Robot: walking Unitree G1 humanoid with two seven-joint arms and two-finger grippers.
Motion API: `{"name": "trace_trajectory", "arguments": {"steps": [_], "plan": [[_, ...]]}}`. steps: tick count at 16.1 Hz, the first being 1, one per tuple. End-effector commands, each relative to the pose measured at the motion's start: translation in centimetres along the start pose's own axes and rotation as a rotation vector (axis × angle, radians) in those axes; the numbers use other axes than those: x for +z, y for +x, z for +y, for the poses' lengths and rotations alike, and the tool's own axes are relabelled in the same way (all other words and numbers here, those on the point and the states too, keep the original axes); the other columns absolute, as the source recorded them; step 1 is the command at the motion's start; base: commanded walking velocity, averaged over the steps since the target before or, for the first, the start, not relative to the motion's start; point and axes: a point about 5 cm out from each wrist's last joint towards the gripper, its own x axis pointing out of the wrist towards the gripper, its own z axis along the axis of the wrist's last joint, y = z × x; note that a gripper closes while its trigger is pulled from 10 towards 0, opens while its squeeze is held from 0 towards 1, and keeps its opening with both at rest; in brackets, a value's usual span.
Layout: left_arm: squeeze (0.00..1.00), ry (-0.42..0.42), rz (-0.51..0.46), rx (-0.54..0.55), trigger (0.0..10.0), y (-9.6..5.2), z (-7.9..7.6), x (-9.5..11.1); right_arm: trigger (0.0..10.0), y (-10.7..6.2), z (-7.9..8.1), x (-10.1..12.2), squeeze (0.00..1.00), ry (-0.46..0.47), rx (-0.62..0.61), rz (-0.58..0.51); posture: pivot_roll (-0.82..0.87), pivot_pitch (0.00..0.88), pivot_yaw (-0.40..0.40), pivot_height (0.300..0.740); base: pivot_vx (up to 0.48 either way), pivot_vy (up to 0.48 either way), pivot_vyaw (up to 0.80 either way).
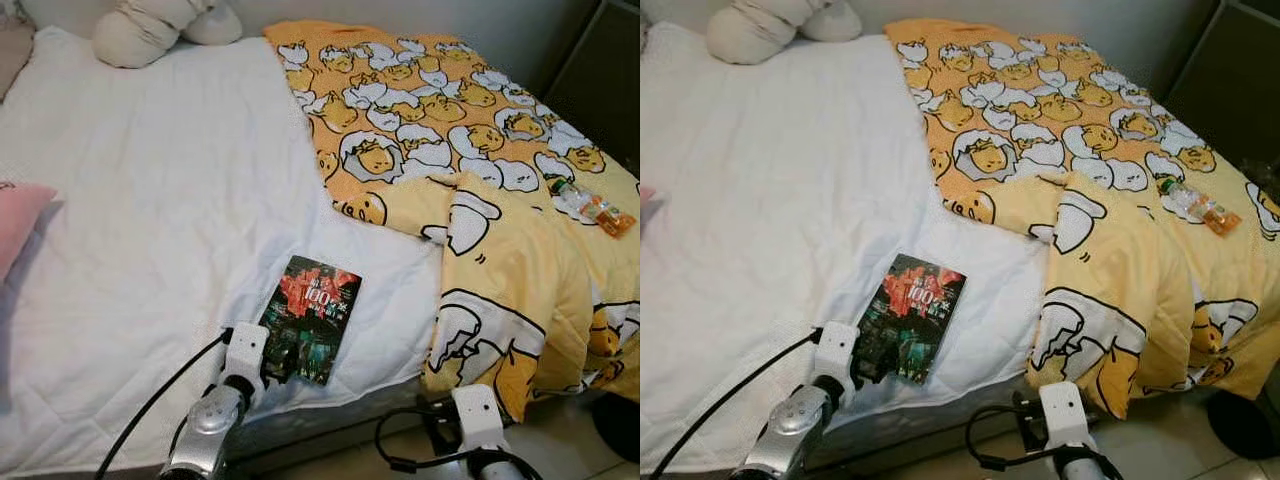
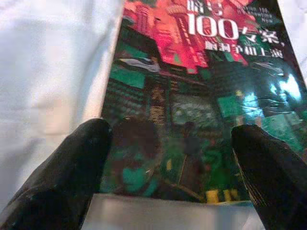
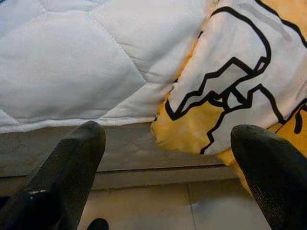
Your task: Clean up the room
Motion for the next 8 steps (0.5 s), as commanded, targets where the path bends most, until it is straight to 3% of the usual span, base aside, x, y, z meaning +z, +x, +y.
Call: {"name": "trace_trajectory", "arguments": {"steps": [1, 4, 6, 8], "plan": [[0.0, 0.005, 0.011, 0.012, 10.0, -0.3, 0.2, -0.5, 10.0, 0.0, -0.5, 0.0, 0.0, -0.003, -0.004, 0.001, 0.03, 0.0, -0.091, 0.74, 0.0, 0.0, 0.0], [0.0, -0.014, 0.014, 0.073, 10.0, -0.7, 1.0, -1.0, 10.0, 0.1, -0.8, -0.1, 0.0, -0.012, 0.0, 0.007, 0.04, 0.0, -0.1, 0.74, 0.0, 0.0, 0.0], [0.0, -0.004, -0.051, 0.124, 10.0, -0.5, 1.6, 0.1, 10.0, 0.1, -0.9, -0.1, 0.0, -0.02, 0.006, 0.01, 0.04, 0.0, -0.108, 0.74, 0.0, 0.0, 0.0], [0.0, -0.028, -0.013, 0.106, 10.0, -0.4, 1.2, -0.6, 10.0, 0.1, -1.0, -0.2, 0.0, -0.032, 0.018, 0.014, 0.05, 0.0, -0.115, 0.74, 0.0, 0.0, 0.0]]}}
